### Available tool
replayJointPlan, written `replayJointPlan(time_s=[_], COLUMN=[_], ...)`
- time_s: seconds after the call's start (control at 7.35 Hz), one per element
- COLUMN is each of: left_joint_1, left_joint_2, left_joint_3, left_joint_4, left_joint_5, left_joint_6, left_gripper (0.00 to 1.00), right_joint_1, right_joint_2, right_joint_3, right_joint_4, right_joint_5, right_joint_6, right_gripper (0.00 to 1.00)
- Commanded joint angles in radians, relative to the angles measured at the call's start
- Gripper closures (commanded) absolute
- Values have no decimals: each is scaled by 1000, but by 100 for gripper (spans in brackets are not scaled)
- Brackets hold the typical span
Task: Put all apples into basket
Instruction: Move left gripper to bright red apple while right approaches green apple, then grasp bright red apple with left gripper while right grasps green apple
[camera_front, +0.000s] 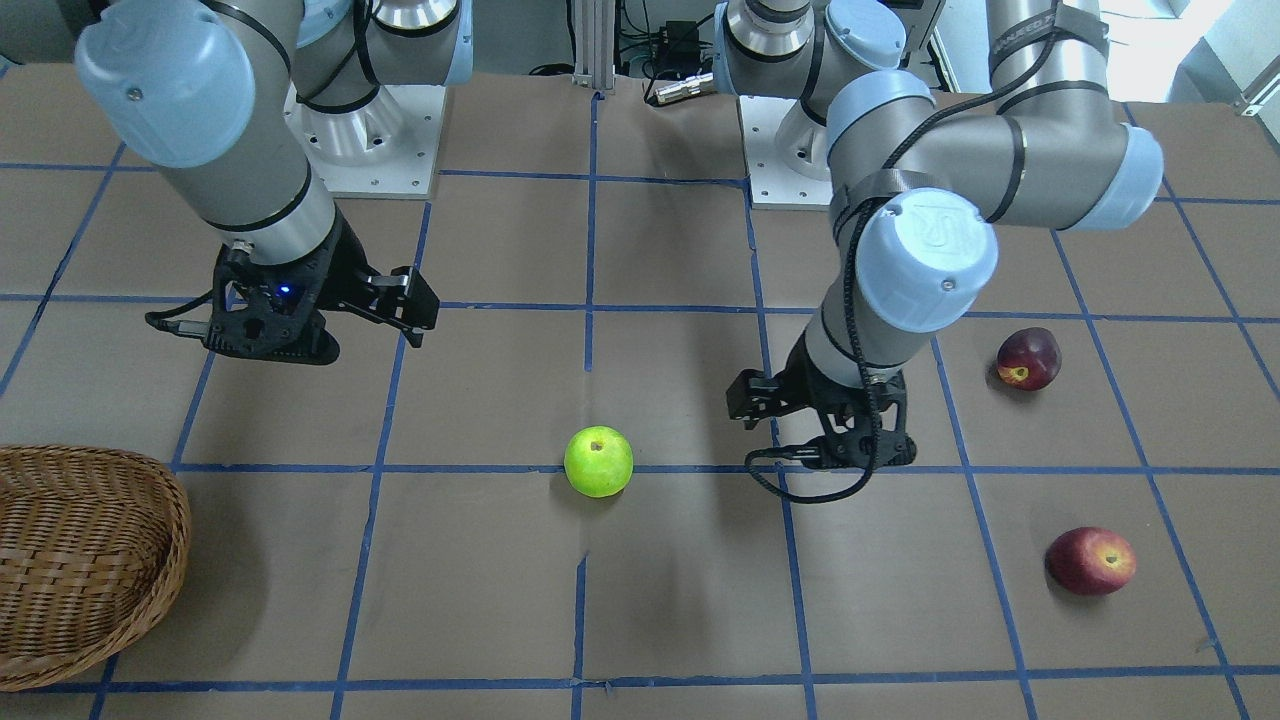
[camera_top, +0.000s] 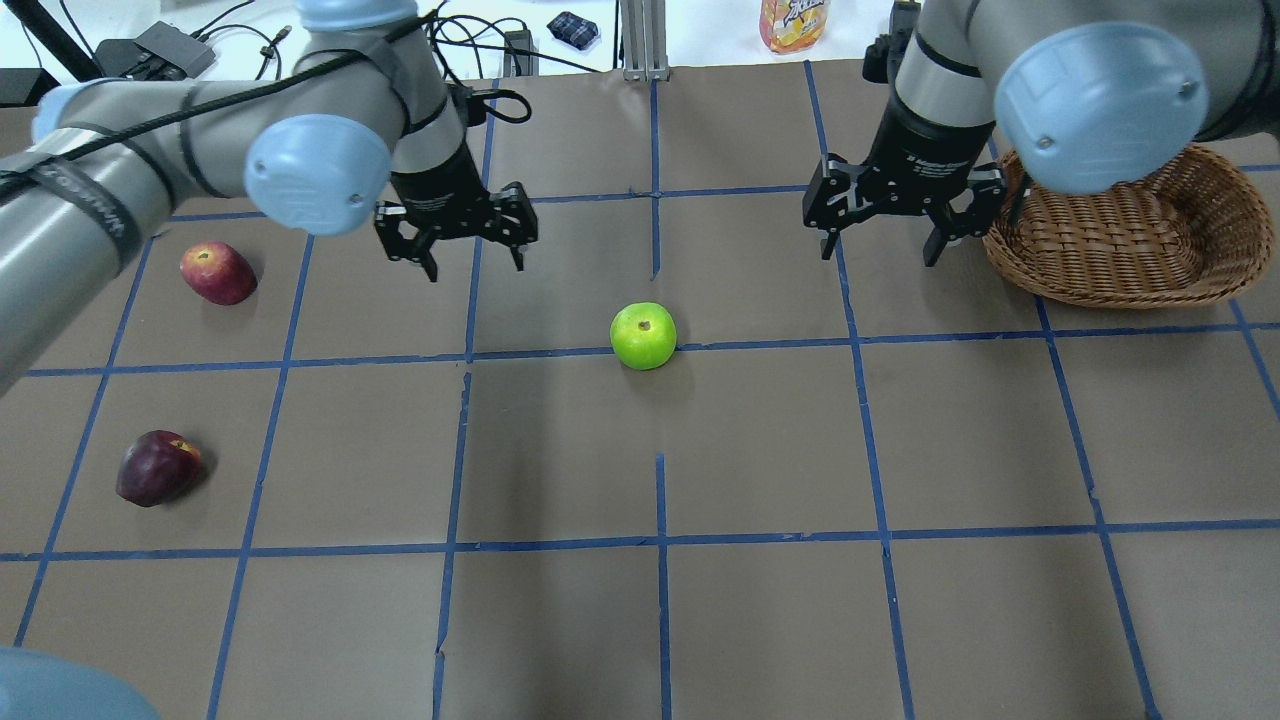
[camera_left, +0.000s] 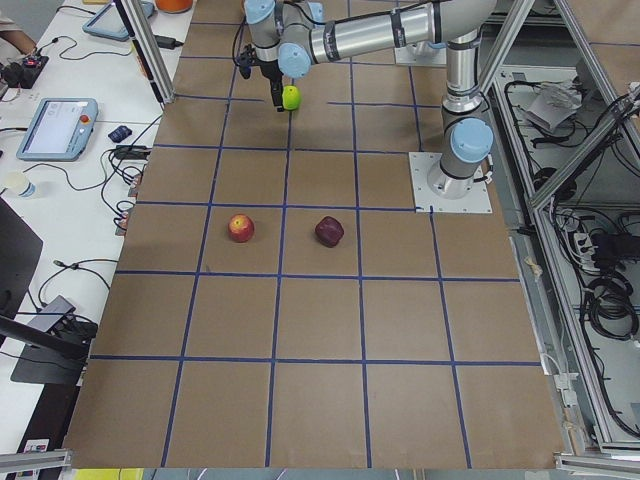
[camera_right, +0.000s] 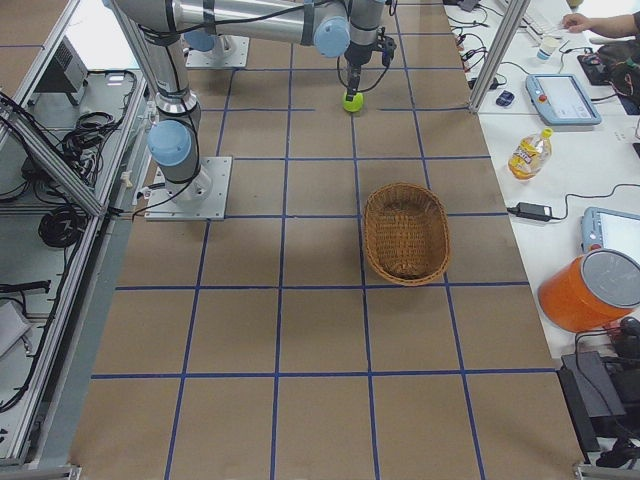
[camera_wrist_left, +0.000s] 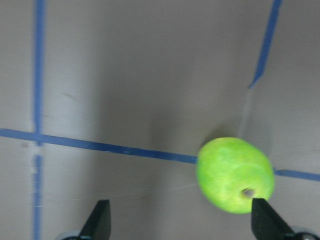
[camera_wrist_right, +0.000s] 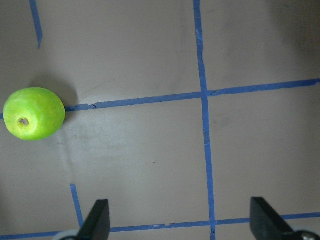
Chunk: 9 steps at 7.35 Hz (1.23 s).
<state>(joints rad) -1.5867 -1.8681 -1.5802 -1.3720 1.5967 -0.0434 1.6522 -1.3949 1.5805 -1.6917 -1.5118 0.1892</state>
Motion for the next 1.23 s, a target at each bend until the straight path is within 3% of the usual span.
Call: replayJointPlan(time_s=[0.0,0.27,0.54,0.82,1.09], left_joint_1=[159,330,379,390,459], left_joint_2=[56,38,-47,-188,-270], left_joint_3=[-71,-66,-64,39,71], left_joint_4=[2,70,361,398,398], left_joint_5=[107,100,103,103,95], left_joint_6=[293,477,664,700,772], left_gripper=[0,0,0,0,0], right_joint_1=[113,200,253,261,300], right_joint_2=[86,177,249,293,359], right_joint_3=[-1,-2,-4,-2,-4], right_joint_4=[-123,-265,-351,-391,-442], right_joint_5=[-1,-2,-4,9,7], right_joint_6=[108,220,275,312,334], right_gripper=[0,0,0,0,0])
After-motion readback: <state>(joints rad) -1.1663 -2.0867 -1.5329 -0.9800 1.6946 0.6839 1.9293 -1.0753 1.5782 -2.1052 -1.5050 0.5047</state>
